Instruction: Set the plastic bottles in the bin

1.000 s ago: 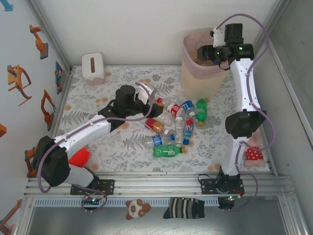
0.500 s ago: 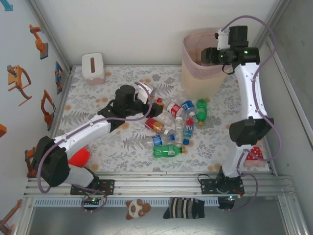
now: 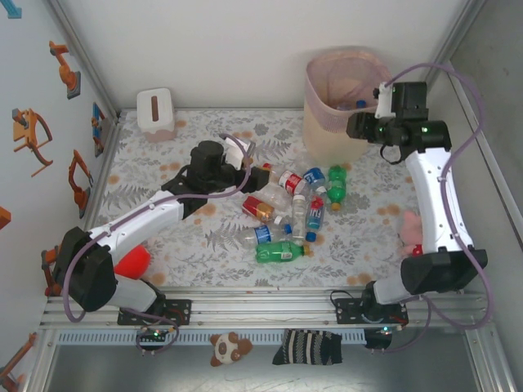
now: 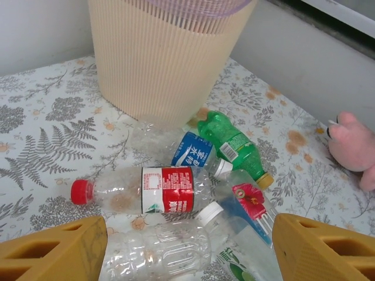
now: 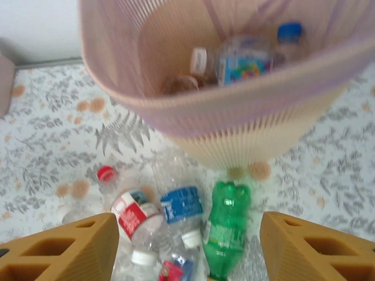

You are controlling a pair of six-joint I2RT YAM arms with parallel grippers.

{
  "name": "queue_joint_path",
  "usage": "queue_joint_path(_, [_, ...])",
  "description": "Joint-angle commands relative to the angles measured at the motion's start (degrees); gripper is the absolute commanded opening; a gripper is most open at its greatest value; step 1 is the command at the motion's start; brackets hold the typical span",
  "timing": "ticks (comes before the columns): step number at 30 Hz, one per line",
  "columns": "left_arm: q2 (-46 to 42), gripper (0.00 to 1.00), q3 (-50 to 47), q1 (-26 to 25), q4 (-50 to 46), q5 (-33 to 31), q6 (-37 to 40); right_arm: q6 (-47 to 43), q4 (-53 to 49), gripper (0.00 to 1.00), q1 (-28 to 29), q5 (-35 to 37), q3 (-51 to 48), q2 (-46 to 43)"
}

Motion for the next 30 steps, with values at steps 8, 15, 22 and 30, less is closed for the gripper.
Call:
queue_joint_path(8, [-2.28, 0.72, -1.51, 0.87, -1.28, -3.26, -5.07, 6.28, 12.25, 0.62, 0.35, 3.78, -22.77, -5.27])
queue_joint_path(15, [-3.85, 0.72, -2.78, 0.88, -1.58, -4.34, -6.48, 8.53, 20.37, 0.64, 0.98, 4.26, -30.08, 0.94])
queue_joint_path(22, [-6.53, 0.73, -5.29, 0.88, -0.93, -6.41, -6.38, 7.98, 25.3, 0.69, 1.99, 1.33, -31.34, 8.88])
queue_joint_path(30, [-6.79, 0.73, -5.67, 0.88, -0.87, -6.97, -6.56, 8.85, 26.77, 0.72, 2.34, 5.01, -31.68, 14.77])
